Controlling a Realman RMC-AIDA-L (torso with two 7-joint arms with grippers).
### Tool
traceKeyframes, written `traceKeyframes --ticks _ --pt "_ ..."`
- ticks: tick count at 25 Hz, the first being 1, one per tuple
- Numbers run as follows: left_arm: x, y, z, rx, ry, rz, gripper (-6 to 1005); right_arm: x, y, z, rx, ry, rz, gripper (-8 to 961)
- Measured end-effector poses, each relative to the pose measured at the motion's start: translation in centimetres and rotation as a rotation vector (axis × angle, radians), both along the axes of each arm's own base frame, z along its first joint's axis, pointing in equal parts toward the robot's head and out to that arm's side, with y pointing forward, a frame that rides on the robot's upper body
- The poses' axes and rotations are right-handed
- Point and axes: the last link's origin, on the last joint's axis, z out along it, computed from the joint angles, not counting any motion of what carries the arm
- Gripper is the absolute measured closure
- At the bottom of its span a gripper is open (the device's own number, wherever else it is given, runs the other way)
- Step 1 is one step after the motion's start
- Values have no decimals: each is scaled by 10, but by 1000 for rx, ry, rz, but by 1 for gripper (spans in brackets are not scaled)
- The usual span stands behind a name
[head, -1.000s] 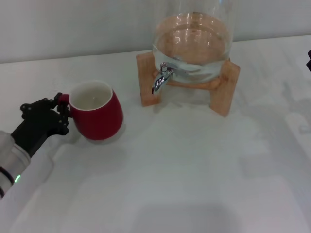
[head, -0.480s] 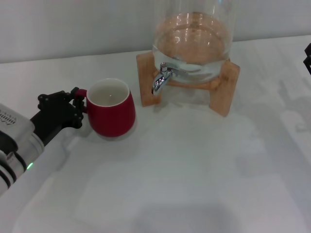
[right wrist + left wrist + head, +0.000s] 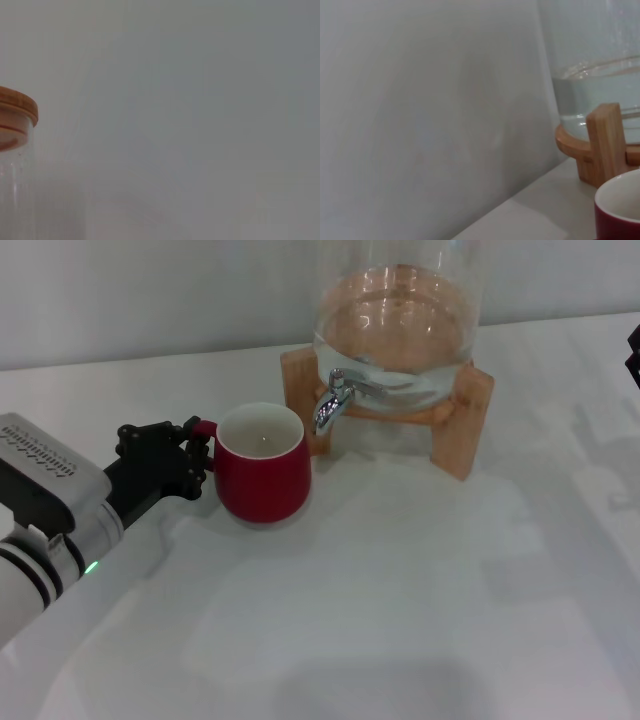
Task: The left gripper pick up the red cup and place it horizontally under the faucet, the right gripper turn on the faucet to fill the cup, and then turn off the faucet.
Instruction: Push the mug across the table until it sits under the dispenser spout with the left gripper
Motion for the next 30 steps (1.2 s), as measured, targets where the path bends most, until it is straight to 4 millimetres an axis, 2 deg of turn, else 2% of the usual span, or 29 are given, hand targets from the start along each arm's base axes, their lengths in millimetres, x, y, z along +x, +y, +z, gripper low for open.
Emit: traceKeyframes --ticks 30 --pt "13 0 -19 -96 84 -44 885 -4 0 2 14 0 22 227"
